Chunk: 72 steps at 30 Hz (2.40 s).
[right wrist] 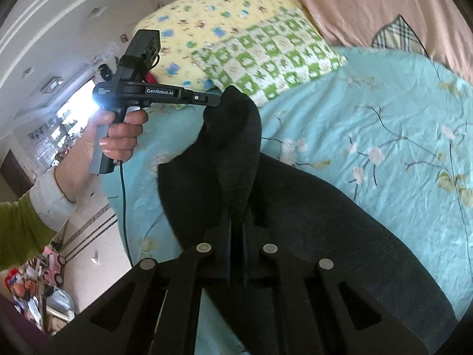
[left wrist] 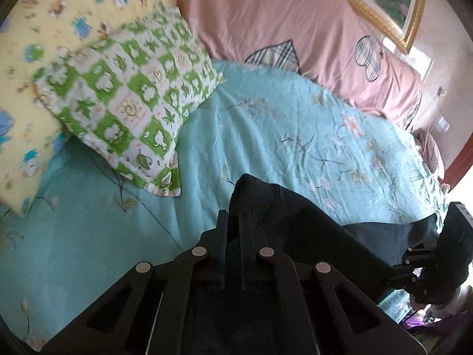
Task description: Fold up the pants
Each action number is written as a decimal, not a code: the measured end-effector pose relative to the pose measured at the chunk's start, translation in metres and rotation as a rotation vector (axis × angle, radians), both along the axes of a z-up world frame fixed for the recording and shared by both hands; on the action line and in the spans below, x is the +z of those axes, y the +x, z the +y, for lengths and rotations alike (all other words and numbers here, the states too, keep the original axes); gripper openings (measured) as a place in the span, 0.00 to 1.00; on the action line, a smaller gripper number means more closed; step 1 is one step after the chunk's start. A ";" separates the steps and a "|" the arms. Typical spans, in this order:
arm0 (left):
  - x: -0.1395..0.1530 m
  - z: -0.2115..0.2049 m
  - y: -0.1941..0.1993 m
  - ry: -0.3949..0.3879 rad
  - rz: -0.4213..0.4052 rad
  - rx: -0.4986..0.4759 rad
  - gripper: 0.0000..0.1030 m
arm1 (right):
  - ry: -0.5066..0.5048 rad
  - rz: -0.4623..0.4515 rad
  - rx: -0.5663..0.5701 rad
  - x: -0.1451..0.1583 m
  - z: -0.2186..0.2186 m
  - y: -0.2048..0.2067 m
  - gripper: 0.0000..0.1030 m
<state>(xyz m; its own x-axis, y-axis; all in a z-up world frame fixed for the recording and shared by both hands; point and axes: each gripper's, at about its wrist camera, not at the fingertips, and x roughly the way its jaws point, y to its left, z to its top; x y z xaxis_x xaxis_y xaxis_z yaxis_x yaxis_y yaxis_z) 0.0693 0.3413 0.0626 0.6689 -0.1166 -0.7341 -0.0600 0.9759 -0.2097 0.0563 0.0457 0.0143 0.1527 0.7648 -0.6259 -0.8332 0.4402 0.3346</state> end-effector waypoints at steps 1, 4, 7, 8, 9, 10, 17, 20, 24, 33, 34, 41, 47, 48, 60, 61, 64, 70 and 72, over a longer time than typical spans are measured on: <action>0.001 -0.001 -0.008 0.000 -0.010 0.007 0.04 | -0.004 -0.018 0.009 0.001 0.001 -0.004 0.07; 0.001 -0.003 -0.031 -0.004 -0.036 0.036 0.04 | -0.019 -0.075 0.051 0.002 0.002 -0.019 0.06; -0.005 -0.002 -0.050 -0.026 -0.057 0.069 0.04 | -0.033 -0.114 0.092 0.001 0.004 -0.033 0.07; -0.007 -0.001 -0.054 -0.034 -0.063 0.079 0.04 | -0.042 -0.125 0.102 -0.001 0.005 -0.036 0.06; -0.009 0.000 -0.058 -0.043 -0.069 0.089 0.04 | -0.054 -0.136 0.108 -0.003 0.006 -0.039 0.06; -0.012 0.001 -0.062 -0.056 -0.073 0.102 0.04 | -0.064 -0.143 0.116 -0.005 0.006 -0.041 0.06; -0.043 0.018 -0.086 -0.171 -0.082 0.222 0.04 | -0.099 -0.136 0.143 -0.017 0.011 -0.047 0.09; -0.055 0.024 -0.093 -0.208 -0.074 0.268 0.04 | -0.105 -0.134 0.144 -0.019 0.013 -0.048 0.10; -0.073 0.024 -0.102 -0.236 -0.025 0.327 0.03 | -0.104 -0.112 0.145 -0.023 0.015 -0.049 0.13; -0.083 0.016 -0.141 -0.349 -0.037 0.439 0.34 | -0.073 -0.093 0.156 -0.022 0.010 -0.056 0.28; -0.079 0.013 -0.145 -0.343 -0.042 0.461 0.38 | -0.069 -0.091 0.152 -0.021 0.009 -0.055 0.28; -0.064 -0.004 -0.148 -0.316 -0.032 0.524 0.69 | -0.019 -0.050 0.093 -0.013 -0.007 -0.046 0.28; -0.053 -0.010 -0.142 -0.329 -0.037 0.548 0.72 | 0.012 -0.012 0.029 -0.007 -0.022 -0.034 0.32; -0.052 -0.011 -0.140 -0.323 -0.033 0.554 0.72 | 0.016 -0.011 0.020 -0.006 -0.024 -0.033 0.33; -0.057 -0.016 -0.129 -0.304 0.033 0.594 0.75 | 0.054 0.020 -0.096 0.004 -0.049 -0.005 0.35; -0.058 -0.017 -0.129 -0.302 0.040 0.599 0.75 | 0.058 0.027 -0.107 0.004 -0.051 -0.001 0.35; -0.063 -0.016 -0.126 -0.302 0.061 0.610 0.75 | 0.071 0.048 -0.144 0.005 -0.056 0.013 0.40; -0.072 -0.008 -0.119 -0.331 0.093 0.636 0.75 | 0.068 0.096 -0.257 0.005 -0.065 0.054 0.45; -0.075 -0.003 -0.117 -0.349 0.099 0.646 0.75 | 0.061 0.140 -0.291 -0.001 -0.067 0.073 0.45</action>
<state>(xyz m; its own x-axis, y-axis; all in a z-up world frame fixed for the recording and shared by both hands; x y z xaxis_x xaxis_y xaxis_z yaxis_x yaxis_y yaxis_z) -0.0479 0.3378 -0.0122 0.6157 0.0406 -0.7870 -0.6349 0.6171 -0.4648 0.1289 -0.0210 0.0136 0.2863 0.7380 -0.6110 -0.6191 0.6292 0.4699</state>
